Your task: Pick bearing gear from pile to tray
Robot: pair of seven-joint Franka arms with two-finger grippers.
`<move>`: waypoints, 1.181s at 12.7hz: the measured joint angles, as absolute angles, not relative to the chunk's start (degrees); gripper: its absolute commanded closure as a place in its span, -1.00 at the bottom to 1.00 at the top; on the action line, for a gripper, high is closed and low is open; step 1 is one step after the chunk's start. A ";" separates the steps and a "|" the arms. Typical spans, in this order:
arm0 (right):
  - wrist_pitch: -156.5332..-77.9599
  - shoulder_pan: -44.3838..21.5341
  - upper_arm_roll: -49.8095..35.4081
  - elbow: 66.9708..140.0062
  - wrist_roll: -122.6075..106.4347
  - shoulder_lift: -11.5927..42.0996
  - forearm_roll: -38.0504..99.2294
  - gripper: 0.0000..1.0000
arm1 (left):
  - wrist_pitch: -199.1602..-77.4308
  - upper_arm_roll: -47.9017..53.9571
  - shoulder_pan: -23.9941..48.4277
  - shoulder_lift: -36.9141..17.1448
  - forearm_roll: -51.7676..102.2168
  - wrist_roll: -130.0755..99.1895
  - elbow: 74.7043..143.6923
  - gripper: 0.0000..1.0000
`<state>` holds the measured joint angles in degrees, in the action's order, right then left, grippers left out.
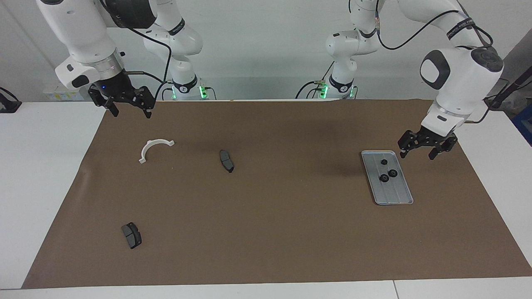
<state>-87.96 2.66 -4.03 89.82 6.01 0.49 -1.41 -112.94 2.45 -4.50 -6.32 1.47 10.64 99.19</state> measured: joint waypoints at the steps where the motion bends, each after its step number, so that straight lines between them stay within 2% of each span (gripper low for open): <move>1: -87.96 2.66 -4.03 89.82 6.01 0.49 -1.41 -1.00 | -110.76 2.45 -4.68 -6.97 1.46 10.64 96.58 -1.00; 4: -87.96 2.66 -4.03 89.82 6.01 0.49 -1.41 -1.00 | -103.67 2.50 -4.76 -9.75 1.28 10.65 88.78 -1.00; 6: -87.96 2.66 -4.03 89.82 6.01 0.49 -1.41 -1.00 | -101.70 2.70 -4.75 -10.39 1.23 10.81 86.27 -1.00; 10: -87.96 2.66 -4.03 89.82 6.01 0.49 -1.41 -1.00 | -95.45 3.29 -4.34 -7.74 1.22 10.82 84.92 -1.00; 12: -87.96 2.66 -4.03 89.82 6.01 0.49 -1.41 -1.00 | -91.07 3.24 -4.34 -4.98 1.22 10.82 85.83 -1.00; 15: -87.96 2.66 -4.03 89.82 6.01 0.49 -1.41 -1.00 | -91.23 3.24 -4.34 -3.79 1.22 10.58 87.97 -1.00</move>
